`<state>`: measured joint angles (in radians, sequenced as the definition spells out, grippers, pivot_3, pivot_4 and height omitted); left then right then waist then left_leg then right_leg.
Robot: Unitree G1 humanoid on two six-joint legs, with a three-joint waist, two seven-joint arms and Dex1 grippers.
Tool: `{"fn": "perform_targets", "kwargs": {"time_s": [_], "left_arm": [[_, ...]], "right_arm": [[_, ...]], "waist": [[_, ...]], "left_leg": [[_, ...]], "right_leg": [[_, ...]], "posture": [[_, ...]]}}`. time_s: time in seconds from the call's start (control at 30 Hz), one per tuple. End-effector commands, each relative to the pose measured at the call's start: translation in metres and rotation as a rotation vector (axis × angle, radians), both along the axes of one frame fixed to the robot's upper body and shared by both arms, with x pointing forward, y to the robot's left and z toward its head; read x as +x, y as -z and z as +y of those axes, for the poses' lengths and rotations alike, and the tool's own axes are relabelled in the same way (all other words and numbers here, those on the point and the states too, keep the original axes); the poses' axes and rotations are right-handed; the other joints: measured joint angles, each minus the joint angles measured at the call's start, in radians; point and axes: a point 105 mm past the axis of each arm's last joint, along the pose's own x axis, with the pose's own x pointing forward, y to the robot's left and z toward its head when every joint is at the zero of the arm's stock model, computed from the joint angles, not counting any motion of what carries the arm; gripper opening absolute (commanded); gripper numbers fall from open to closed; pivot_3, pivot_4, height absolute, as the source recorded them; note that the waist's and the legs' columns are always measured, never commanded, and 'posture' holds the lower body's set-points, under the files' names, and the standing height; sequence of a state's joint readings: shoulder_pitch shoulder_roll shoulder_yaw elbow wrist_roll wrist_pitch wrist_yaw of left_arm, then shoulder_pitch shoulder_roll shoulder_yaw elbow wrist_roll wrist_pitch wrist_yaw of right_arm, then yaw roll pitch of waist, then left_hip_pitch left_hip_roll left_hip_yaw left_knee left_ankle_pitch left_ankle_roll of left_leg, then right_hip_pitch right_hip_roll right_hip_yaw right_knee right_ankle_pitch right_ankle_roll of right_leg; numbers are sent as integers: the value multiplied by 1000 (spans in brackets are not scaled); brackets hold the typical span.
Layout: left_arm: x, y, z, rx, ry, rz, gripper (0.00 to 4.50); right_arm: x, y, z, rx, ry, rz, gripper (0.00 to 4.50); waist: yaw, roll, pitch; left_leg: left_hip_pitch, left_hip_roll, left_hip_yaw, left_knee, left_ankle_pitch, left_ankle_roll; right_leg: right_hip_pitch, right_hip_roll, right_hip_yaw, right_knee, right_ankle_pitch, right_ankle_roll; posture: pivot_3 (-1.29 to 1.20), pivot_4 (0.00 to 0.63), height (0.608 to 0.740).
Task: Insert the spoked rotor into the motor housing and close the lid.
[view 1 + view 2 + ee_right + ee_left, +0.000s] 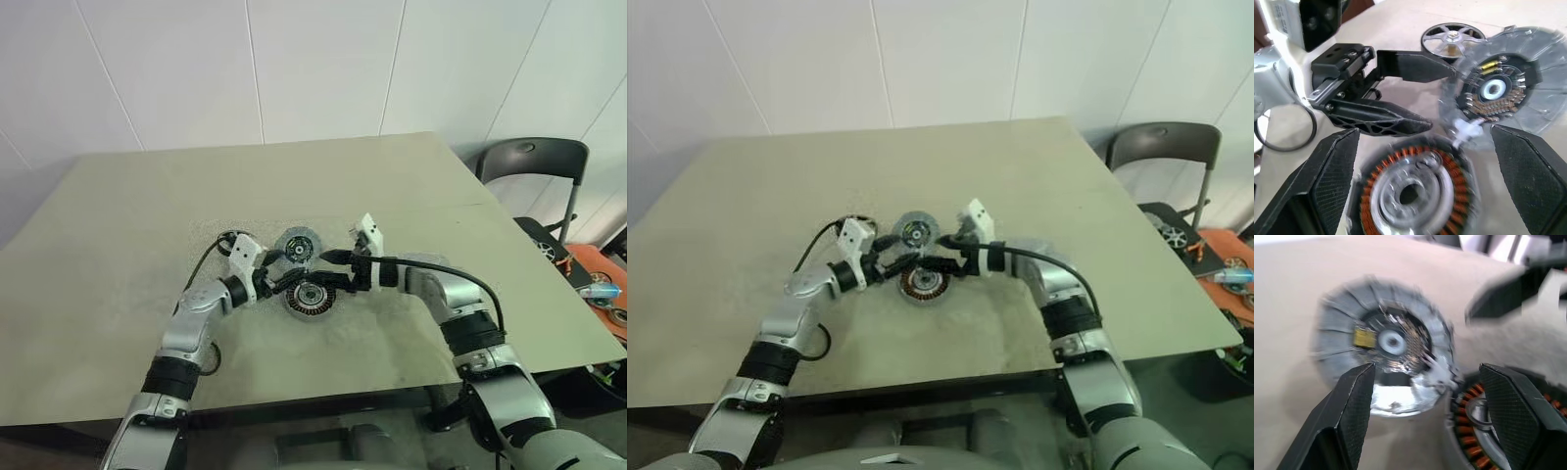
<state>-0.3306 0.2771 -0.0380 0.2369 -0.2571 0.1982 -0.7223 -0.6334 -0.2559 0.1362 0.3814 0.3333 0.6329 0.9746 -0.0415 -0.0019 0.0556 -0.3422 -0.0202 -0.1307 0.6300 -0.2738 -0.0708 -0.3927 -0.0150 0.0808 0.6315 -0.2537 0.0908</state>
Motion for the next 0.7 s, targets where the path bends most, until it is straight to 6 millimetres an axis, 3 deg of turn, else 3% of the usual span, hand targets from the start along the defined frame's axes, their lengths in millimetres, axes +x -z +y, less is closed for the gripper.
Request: {"fn": "perform_targets", "kwargs": {"time_s": [0.03,0.07,0.17,0.43,0.6,0.7], "left_arm": [[1,-14,14,-6,-50,-48,3604],[1,-12,17,2,-63,-43,3604],[5,-10,25,16,-109,-36,3644],[2,-9,27,33,-105,-39,3644],[2,-9,25,27,-97,-41,3644],[2,-9,24,28,-93,-40,3644]], "right_arm": [[6,-18,9,59,-15,-38,4500],[6,-20,13,69,-25,-38,4500],[2,-22,32,77,-82,-50,3922],[-5,-20,49,85,-116,-48,1152],[1,-15,47,63,-69,-36,1152],[12,1,40,-35,5,-2,1152]], "waist": [[0,0,0],[-1,0,0],[-4,0,0],[-3,0,0],[-3,0,0],[-3,0,0]], "left_leg": [[0,0,0,0,0,0],[0,0,0,1,0,0],[1,0,0,1,0,0],[1,0,0,0,0,0],[1,0,0,0,0,0],[1,0,0,0,0,0]], "right_leg": [[0,0,0,0,0,0],[0,0,0,0,0,0],[1,0,0,1,0,0],[0,0,0,0,0,0],[0,1,0,1,0,0],[0,1,0,1,0,0]], "posture": [[0,0,740],[0,0,740],[0,0,740],[0,0,740],[0,0,740],[0,0,740]]}}
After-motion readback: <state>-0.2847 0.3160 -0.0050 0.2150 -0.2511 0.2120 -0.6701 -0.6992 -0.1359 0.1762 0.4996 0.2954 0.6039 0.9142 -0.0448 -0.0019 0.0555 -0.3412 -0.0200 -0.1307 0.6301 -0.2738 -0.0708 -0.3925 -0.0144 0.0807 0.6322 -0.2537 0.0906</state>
